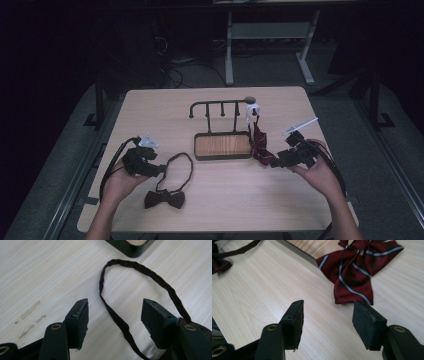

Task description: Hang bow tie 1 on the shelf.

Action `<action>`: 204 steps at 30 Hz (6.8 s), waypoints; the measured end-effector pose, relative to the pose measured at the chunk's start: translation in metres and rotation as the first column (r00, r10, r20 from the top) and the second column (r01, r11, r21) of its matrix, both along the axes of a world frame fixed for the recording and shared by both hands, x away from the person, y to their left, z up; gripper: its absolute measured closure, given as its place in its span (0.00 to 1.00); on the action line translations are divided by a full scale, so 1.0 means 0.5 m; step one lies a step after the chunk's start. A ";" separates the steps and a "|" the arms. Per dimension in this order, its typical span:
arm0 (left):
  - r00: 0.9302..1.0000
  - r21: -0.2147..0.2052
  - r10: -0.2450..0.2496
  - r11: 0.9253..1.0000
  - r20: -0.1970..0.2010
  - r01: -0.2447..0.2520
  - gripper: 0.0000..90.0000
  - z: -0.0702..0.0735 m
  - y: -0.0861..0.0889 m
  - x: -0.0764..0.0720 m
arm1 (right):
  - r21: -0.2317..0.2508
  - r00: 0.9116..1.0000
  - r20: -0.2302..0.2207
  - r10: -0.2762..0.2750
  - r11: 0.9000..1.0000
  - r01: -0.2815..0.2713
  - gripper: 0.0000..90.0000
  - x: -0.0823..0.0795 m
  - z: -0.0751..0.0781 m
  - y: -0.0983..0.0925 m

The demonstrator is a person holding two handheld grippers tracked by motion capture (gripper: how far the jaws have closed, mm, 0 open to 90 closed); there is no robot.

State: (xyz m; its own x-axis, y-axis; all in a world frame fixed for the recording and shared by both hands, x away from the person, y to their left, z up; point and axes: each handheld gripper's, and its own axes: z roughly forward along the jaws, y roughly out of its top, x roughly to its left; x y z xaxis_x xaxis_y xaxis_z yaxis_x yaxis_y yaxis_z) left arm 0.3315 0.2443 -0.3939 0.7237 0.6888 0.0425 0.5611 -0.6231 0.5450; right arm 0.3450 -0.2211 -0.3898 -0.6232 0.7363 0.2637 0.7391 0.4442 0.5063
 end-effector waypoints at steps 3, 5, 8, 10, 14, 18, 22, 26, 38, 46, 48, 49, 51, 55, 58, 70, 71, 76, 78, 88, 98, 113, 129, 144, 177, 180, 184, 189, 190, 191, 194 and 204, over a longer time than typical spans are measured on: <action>1.000 0.007 -0.004 1.000 -0.028 0.004 0.46 0.000 -0.005 0.014 | -0.026 1.000 -0.015 0.008 1.000 -0.009 0.47 -0.003 -0.008 0.001; 0.999 0.004 -0.006 1.000 -0.037 0.007 0.48 -0.001 -0.008 0.019 | -0.013 1.000 -0.017 0.001 1.000 -0.002 0.47 -0.003 -0.011 -0.003; 0.998 0.017 -0.009 1.000 -0.060 0.010 0.50 -0.008 -0.014 0.028 | -0.013 1.000 -0.018 -0.005 1.000 0.005 0.47 -0.005 -0.018 -0.008; 0.998 0.025 -0.004 1.000 -0.064 0.005 0.51 -0.016 -0.016 0.036 | -0.008 1.000 -0.024 -0.008 1.000 0.008 0.47 -0.008 -0.025 -0.010; 0.998 0.042 0.014 0.999 -0.060 -0.012 0.55 -0.027 -0.019 0.045 | -0.016 0.999 -0.046 -0.014 1.000 0.013 0.48 -0.011 -0.043 -0.014; 0.998 0.070 0.027 0.997 -0.048 -0.024 0.59 -0.043 -0.027 0.057 | -0.002 0.998 -0.054 -0.026 1.000 0.026 0.48 -0.013 -0.050 -0.020; 0.999 0.085 0.028 0.996 -0.045 -0.024 0.62 -0.055 -0.032 0.063 | 0.009 0.999 -0.047 -0.027 1.000 0.027 0.48 -0.019 -0.048 -0.023; 0.998 0.089 0.040 0.995 -0.052 -0.035 0.65 -0.066 -0.034 0.066 | 0.016 0.999 -0.038 -0.033 0.999 0.033 0.49 -0.021 -0.043 -0.027; 0.997 0.090 0.033 0.996 -0.069 -0.027 0.76 -0.082 -0.037 0.070 | 0.020 1.000 -0.019 -0.016 1.000 0.016 0.49 -0.025 -0.037 -0.019; 0.997 0.101 0.022 0.995 -0.073 -0.014 0.83 -0.086 -0.042 0.069 | 0.021 1.000 -0.021 -0.019 1.000 0.020 0.49 -0.027 -0.035 -0.019; 0.997 0.106 0.022 0.994 -0.075 -0.014 0.84 -0.087 -0.041 0.070 | 0.021 1.000 -0.019 -0.018 1.000 0.018 0.49 -0.027 -0.035 -0.020; 0.997 0.107 0.023 0.994 -0.077 -0.015 0.84 -0.088 -0.041 0.070 | 0.021 1.000 -0.019 -0.018 1.000 0.018 0.49 -0.027 -0.035 -0.020; 0.997 0.113 0.022 0.993 -0.074 -0.013 0.86 -0.089 -0.042 0.070 | 0.022 1.000 -0.017 -0.017 1.000 0.018 0.49 -0.027 -0.034 -0.020; 0.996 0.121 0.017 0.993 -0.087 -0.006 0.89 -0.092 -0.043 0.071 | 0.024 1.000 -0.016 -0.018 1.000 0.019 0.50 -0.027 -0.034 -0.020; 0.996 0.127 0.017 0.992 -0.090 -0.006 0.90 -0.095 -0.045 0.071 | 0.027 1.000 -0.012 -0.017 0.999 0.017 0.50 -0.027 -0.034 -0.021; 0.994 0.138 -0.006 0.990 -0.105 0.020 0.99 -0.094 -0.043 0.070 | 0.038 1.000 -0.019 -0.023 0.999 0.024 0.50 -0.028 -0.033 -0.024; 0.994 0.138 -0.008 0.990 -0.106 0.023 0.99 -0.093 -0.043 0.070 | 0.040 1.000 -0.019 -0.023 0.999 0.024 0.50 -0.027 -0.034 -0.025; 0.994 0.116 -0.017 0.993 -0.108 0.030 1.00 -0.087 -0.042 0.067 | 0.048 0.999 -0.032 -0.023 0.999 0.025 0.49 -0.025 -0.040 -0.029; 0.994 0.101 -0.022 0.994 -0.103 0.032 1.00 -0.082 -0.041 0.065 | 0.052 0.999 -0.041 -0.019 0.998 0.021 0.49 -0.023 -0.044 -0.032; 0.994 0.052 -0.058 0.997 -0.091 0.063 1.00 -0.052 -0.049 0.051 | 0.067 0.997 -0.073 -0.027 0.997 0.032 0.49 -0.016 -0.059 -0.045; 0.993 0.023 -0.094 0.995 -0.075 0.096 1.00 -0.028 -0.051 0.043 | 0.067 0.996 -0.078 -0.031 0.997 0.036 0.49 -0.016 -0.064 -0.051; 0.990 0.002 -0.125 0.992 -0.066 0.125 1.00 -0.008 -0.062 0.034 | 0.071 0.996 -0.083 -0.035 0.997 0.041 0.49 -0.015 -0.067 -0.054; 0.985 -0.026 -0.166 0.986 -0.053 0.165 1.00 0.019 -0.064 0.024 | 0.069 0.995 -0.089 -0.048 0.996 0.054 0.49 -0.016 -0.067 -0.061; 0.980 -0.038 -0.198 0.980 -0.035 0.197 1.00 0.041 -0.076 0.013 | 0.066 0.995 -0.088 -0.045 0.996 0.051 0.49 -0.016 -0.067 -0.061; 0.975 -0.037 -0.222 0.974 0.003 0.222 1.00 0.115 -0.067 0.004 | 0.068 0.996 -0.085 -0.028 0.997 0.034 0.49 -0.016 -0.062 -0.060; 0.976 -0.040 -0.217 0.975 0.007 0.217 1.00 0.125 -0.069 0.004 | 0.072 0.996 -0.082 -0.026 0.997 0.032 0.49 -0.015 -0.063 -0.062; 0.975 -0.036 -0.222 0.974 0.016 0.222 1.00 0.138 -0.068 0.005 | 0.072 0.996 -0.083 -0.020 0.997 0.026 0.49 -0.014 -0.064 -0.061; 0.974 -0.046 -0.227 0.973 0.021 0.228 1.00 0.150 -0.069 0.006 | 0.071 0.996 -0.085 -0.019 0.997 0.025 0.49 -0.014 -0.067 -0.063; 0.973 -0.044 -0.229 0.972 0.020 0.230 1.00 0.152 -0.070 0.006 | 0.072 0.996 -0.086 -0.021 0.997 0.027 0.49 -0.014 -0.066 -0.064; 0.972 -0.046 -0.233 0.971 0.025 0.234 1.00 0.153 -0.071 0.006 | 0.073 0.996 -0.084 -0.020 0.997 0.026 0.49 -0.014 -0.066 -0.065; 0.971 -0.046 -0.237 0.970 0.025 0.238 1.00 0.159 -0.076 0.004 | 0.075 0.997 -0.077 -0.023 0.997 0.029 0.49 -0.015 -0.061 -0.067; 0.967 -0.040 -0.251 0.967 0.035 0.252 1.00 0.177 -0.085 0.001 | 0.076 0.997 -0.076 -0.017 0.997 0.023 0.49 -0.012 -0.059 -0.067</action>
